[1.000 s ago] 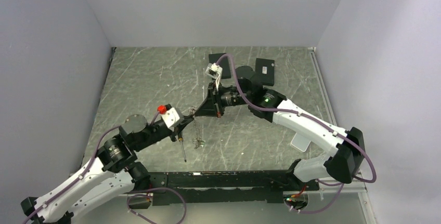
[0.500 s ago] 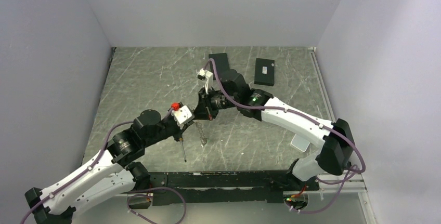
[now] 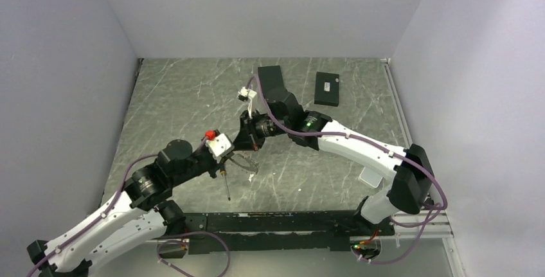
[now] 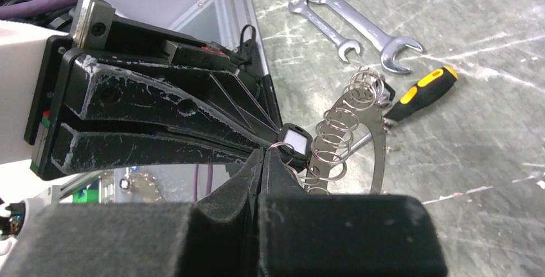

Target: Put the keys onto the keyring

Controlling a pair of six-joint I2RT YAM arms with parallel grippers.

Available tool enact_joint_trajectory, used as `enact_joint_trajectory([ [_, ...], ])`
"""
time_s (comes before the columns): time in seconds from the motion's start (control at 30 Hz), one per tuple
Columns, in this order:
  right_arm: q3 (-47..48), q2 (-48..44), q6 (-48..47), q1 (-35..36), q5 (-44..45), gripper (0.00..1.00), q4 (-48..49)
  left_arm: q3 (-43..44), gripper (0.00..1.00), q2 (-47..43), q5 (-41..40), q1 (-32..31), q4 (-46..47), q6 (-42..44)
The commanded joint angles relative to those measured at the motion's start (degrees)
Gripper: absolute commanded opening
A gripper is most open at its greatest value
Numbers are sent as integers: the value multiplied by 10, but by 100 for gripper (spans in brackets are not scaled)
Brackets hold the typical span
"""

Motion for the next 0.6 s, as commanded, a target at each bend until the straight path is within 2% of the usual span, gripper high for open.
enact_joint_trajectory([
  [0.0,-6,-6,-7,5,-19,0,34,31,0,-34,5,-3,66,-17],
  [0.17,-11,-6,-4,3,-19,0,44,31,5,-45,43,-3,87,-26],
  [0.33,-17,-10,-4,-1,-20,0,45,53,23,-45,56,-2,72,-33],
  [0.4,-19,-13,-4,-2,-22,0,46,64,27,-43,59,-2,60,-31],
  [0.57,-22,-19,-2,-7,-25,0,49,74,31,-55,63,-2,48,-32],
])
